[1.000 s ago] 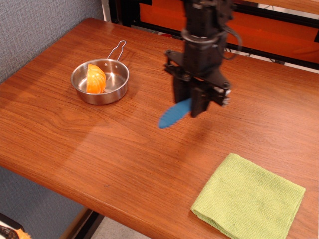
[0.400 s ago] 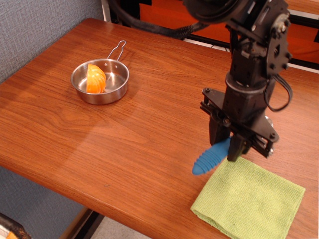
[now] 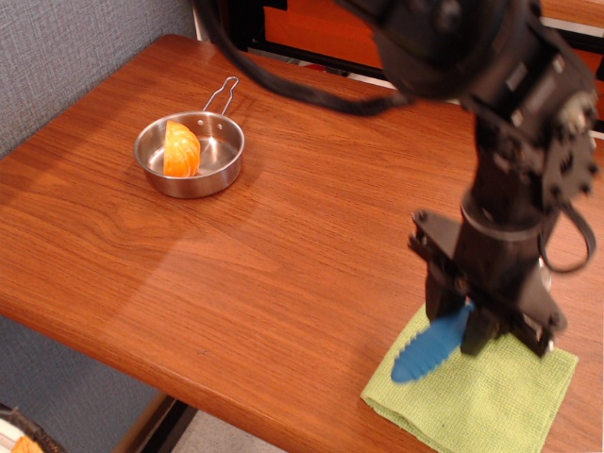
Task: Place the spoon onto the yellow cloth.
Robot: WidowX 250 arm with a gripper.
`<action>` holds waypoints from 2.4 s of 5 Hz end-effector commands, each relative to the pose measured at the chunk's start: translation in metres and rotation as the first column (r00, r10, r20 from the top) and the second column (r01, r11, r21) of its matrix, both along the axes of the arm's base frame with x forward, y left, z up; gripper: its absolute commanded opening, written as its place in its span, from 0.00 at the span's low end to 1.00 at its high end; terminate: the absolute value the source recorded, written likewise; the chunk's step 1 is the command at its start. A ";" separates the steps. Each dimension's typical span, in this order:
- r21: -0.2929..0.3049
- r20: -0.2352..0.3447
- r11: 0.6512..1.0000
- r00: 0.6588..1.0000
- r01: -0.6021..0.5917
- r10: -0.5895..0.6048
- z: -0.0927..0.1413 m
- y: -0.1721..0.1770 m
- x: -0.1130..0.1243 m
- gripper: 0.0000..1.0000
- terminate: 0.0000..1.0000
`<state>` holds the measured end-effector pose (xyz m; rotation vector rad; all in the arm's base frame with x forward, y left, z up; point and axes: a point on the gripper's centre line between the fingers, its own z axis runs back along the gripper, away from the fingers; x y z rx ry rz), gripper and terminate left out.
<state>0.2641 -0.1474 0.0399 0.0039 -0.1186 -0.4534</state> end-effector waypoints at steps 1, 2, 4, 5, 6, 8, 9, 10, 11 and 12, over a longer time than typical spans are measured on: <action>-0.018 0.029 1.000 1.000 -0.005 0.006 -0.005 -0.001 -0.013 0.00 0.00; -0.038 0.057 0.999 0.998 -0.015 0.018 -0.005 0.003 -0.013 0.00 0.00; -0.023 0.060 0.999 0.997 -0.048 0.049 0.014 0.010 -0.013 1.00 0.00; -0.029 0.064 0.999 0.997 -0.045 0.047 0.036 0.017 -0.010 1.00 0.00; 0.023 0.053 0.998 0.997 -0.056 0.054 0.044 0.026 -0.004 1.00 0.00; 0.016 0.033 0.958 0.957 -0.287 0.287 0.042 0.051 0.022 1.00 0.00; 0.035 0.044 0.942 0.942 -0.334 0.333 0.042 0.066 0.035 1.00 0.00; 0.021 0.034 0.937 0.937 -0.348 0.347 0.037 0.101 0.048 1.00 0.00; 0.020 0.042 0.922 0.922 -0.387 0.386 0.044 0.125 0.055 1.00 0.00; -0.012 0.042 0.917 0.916 -0.399 0.399 0.048 0.136 0.057 1.00 0.00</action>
